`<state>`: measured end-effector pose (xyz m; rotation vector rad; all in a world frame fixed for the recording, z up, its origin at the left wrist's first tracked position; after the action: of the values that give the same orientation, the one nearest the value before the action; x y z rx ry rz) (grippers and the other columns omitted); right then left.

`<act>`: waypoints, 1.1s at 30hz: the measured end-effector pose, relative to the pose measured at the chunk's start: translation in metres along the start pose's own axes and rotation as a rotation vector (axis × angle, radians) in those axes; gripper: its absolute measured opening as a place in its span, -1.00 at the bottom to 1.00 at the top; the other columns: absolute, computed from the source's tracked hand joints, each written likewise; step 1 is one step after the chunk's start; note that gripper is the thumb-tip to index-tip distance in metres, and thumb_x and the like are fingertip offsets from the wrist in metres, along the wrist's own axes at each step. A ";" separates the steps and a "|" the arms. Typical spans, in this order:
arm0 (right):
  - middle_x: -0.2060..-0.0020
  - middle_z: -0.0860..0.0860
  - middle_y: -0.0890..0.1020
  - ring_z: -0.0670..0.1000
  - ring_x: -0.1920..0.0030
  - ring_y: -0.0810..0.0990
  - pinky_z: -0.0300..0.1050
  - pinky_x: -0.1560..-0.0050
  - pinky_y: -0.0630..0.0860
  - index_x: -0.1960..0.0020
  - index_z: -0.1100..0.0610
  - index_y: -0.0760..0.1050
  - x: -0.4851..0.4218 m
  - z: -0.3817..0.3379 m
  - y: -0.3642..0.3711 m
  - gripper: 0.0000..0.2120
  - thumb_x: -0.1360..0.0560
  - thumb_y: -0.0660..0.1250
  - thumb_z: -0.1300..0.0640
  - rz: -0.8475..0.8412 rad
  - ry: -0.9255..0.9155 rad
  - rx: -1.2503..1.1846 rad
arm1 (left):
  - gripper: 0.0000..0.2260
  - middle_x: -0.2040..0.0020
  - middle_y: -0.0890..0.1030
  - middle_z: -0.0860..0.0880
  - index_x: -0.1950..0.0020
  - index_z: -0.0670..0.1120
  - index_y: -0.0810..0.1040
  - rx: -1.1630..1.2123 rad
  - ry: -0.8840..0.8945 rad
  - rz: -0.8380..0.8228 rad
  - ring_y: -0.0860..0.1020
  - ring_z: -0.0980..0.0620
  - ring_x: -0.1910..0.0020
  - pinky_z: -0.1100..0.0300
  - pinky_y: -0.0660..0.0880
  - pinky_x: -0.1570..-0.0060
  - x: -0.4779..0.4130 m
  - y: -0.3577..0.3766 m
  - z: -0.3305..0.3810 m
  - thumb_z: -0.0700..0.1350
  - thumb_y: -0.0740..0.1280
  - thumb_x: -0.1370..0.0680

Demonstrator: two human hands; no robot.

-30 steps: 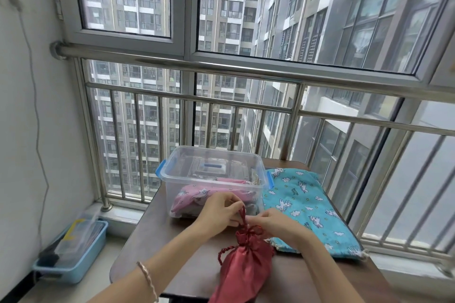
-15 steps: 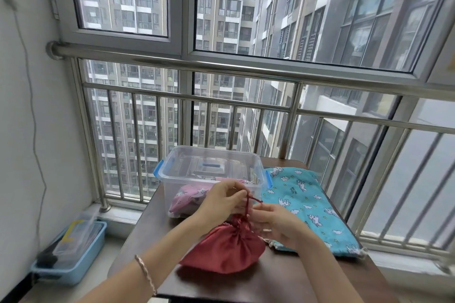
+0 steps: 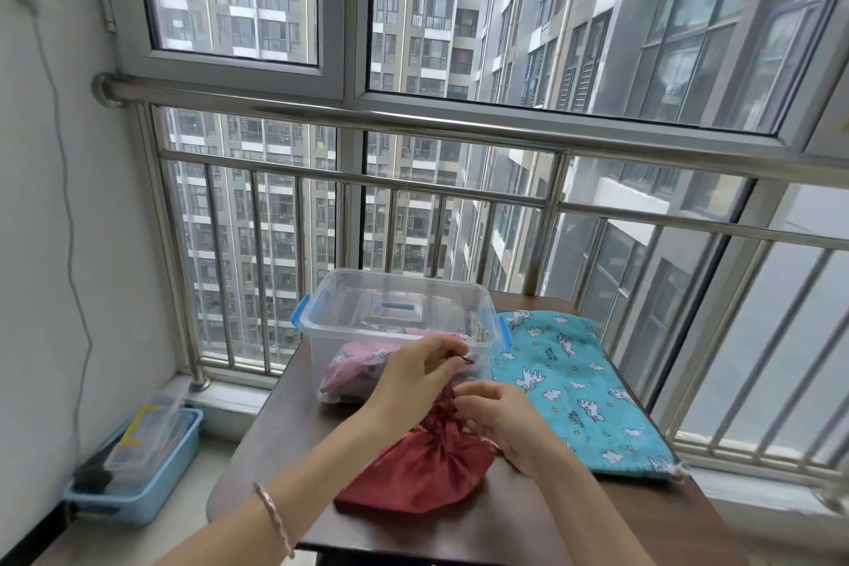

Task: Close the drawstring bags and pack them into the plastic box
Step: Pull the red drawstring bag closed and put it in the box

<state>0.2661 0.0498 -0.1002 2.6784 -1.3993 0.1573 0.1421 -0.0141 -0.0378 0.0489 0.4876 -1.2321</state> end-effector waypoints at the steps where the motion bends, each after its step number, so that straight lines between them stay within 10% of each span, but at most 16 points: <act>1: 0.19 0.16 0.68 0.03 0.21 0.60 -0.09 0.09 0.48 0.06 0.25 0.66 0.001 -0.003 0.002 -0.87 -0.41 0.40 0.38 -0.023 -0.035 0.064 | -0.86 0.01 0.69 -0.03 -0.08 -0.16 0.62 -0.046 0.022 -0.046 0.65 0.09 -0.02 0.13 0.54 -0.15 -0.002 0.002 0.002 -0.25 0.35 -0.55; 11: 0.09 0.16 0.69 0.04 0.07 0.62 -0.11 -0.02 0.48 0.00 0.20 0.65 0.012 -0.015 0.012 -0.78 -0.38 0.41 0.35 -0.184 -0.155 0.098 | -0.67 -0.06 0.64 0.07 -0.30 0.08 0.50 -0.478 0.087 -0.230 0.60 0.16 -0.01 0.23 0.50 -0.11 -0.002 0.008 -0.004 -0.05 0.37 -0.54; 17: 0.15 0.13 0.67 0.03 0.14 0.63 -0.14 0.09 0.55 0.02 0.21 0.48 0.012 -0.012 0.011 -0.74 -0.37 0.46 0.43 -0.127 -0.176 0.046 | -0.72 0.31 0.50 0.07 0.01 -0.07 0.49 -0.360 -0.035 -0.089 0.45 0.16 0.33 0.21 0.43 0.21 -0.001 -0.003 -0.017 0.01 0.49 -0.42; 25: 0.35 0.05 0.58 -0.02 0.33 0.50 -0.17 0.29 0.43 0.27 0.11 0.48 0.016 -0.017 0.006 -0.78 -0.29 0.53 0.25 -0.095 -0.208 0.169 | -0.88 0.42 0.55 0.13 0.22 -0.03 0.60 -0.123 -0.339 -0.297 0.43 0.27 0.48 0.42 0.35 0.42 0.003 -0.002 -0.035 -0.05 0.48 -0.45; 33: 0.31 0.11 0.63 0.01 0.28 0.57 -0.15 0.21 0.52 0.25 0.13 0.59 0.017 -0.017 0.004 -0.87 -0.26 0.52 0.24 -0.040 -0.241 0.126 | -0.83 0.24 0.58 0.04 0.01 -0.05 0.57 -0.165 -0.318 -0.300 0.52 0.13 0.24 0.32 0.44 0.16 -0.001 -0.005 -0.031 -0.17 0.46 -0.43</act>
<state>0.2720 0.0369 -0.0807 2.9084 -1.4418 -0.0872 0.1271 -0.0059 -0.0645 -0.3672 0.3233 -1.4559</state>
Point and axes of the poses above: each hand's wrist, its own x-axis away from the middle knuckle, its own y-axis out of the palm, z = x × y, the point moved 6 cm from there along -x, towards the middle knuckle
